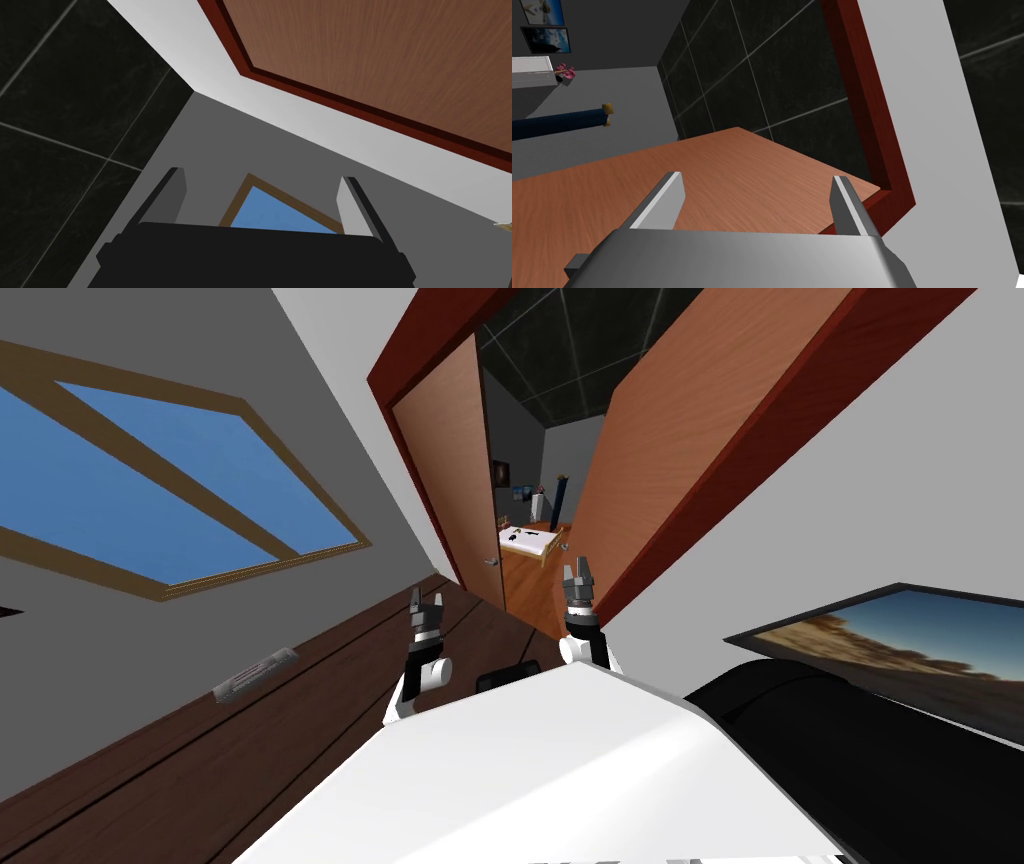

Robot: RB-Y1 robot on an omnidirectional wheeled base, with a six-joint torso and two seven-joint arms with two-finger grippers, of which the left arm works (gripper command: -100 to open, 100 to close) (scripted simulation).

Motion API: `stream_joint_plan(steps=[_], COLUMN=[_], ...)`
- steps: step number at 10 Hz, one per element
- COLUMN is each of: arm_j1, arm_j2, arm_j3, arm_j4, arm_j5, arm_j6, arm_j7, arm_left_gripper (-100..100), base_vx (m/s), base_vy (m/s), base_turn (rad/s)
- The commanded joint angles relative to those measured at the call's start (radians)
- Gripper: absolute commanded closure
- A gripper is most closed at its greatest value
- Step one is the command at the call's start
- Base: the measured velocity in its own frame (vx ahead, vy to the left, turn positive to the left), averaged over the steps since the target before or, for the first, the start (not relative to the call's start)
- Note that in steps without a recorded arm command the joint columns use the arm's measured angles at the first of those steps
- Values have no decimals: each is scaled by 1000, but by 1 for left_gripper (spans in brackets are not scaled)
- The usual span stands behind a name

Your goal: Push the door open

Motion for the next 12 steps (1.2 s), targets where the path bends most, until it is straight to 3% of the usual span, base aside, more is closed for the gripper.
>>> stream_joint_plan(steps=[1, 12], arm_j1=[-12, -123], arm_j2=[4, 25], arm_j3=[-7, -52], arm_j4=[37, 325], arm_j5=[1, 9], arm_j6=[-11, -80], arm_j7=[0, -2], arm_left_gripper=[-100, -100], base_vx=[94, 87], base_vy=[50, 55], base_turn=[-95, -122])
